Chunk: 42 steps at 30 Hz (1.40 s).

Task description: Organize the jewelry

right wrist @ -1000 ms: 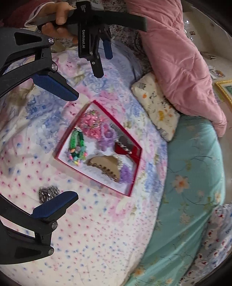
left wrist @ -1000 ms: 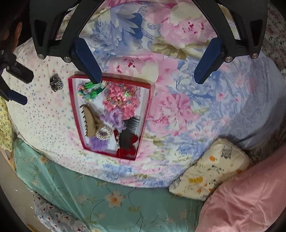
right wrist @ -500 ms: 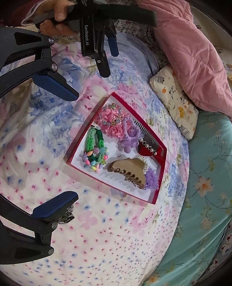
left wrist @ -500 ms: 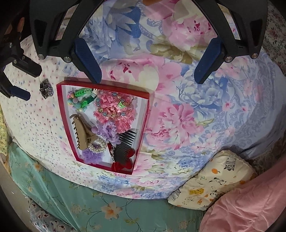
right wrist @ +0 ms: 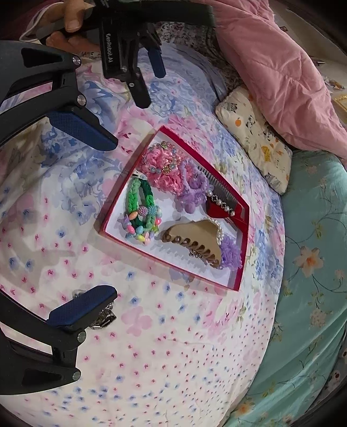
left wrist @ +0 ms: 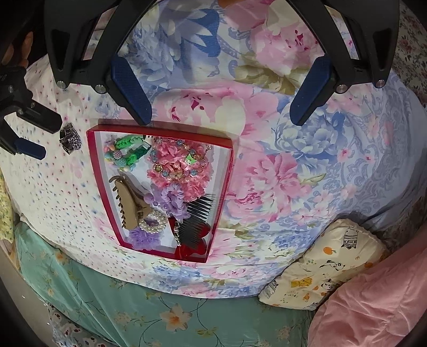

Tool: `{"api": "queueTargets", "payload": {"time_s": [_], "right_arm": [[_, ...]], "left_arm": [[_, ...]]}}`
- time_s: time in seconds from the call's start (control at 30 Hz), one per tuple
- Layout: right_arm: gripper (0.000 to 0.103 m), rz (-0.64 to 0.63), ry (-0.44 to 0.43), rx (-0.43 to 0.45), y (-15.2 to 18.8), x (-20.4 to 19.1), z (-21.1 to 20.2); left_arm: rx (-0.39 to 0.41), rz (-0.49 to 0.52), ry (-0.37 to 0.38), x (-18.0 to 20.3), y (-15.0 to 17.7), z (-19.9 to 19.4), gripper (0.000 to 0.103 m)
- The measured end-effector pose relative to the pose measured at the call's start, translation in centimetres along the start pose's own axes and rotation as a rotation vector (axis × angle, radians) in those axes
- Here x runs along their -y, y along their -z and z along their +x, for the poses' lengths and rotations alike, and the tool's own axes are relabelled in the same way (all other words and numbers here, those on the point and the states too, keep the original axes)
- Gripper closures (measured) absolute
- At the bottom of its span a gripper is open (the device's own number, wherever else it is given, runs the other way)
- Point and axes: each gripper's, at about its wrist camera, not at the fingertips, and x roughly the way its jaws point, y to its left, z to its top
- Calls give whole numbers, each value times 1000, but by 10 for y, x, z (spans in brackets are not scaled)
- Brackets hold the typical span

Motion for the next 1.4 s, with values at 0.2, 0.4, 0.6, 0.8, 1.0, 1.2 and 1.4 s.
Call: {"api": "queueTargets", "payload": {"time_s": [0.2,0.4,0.6,0.8,1.0,1.2,1.4], "right_arm": [[1,10,4,1,1,3,-1],[1,11,-1,2,1,3,-1],[1,8,-5,2,1,1,0],[1,4,-7,0,0,-1,-1],[1,3,-8,2,1,-2,-1],[1,3,-10,3,0,-2,-2],[1,3,-11,8,-1,-3,-4]], "left_arm": [[-1,3,-3,2,0,0,0],[-6,9,-4,3,0,2,0],[-9,12,-10,3,1,3,0],[-7,16,-10,4,1,3,0],[-9,15,-12,3,1,3,0],[-4,21,-16,3,0,2,0],[-1,24,-23,3,0,1,0]]}}
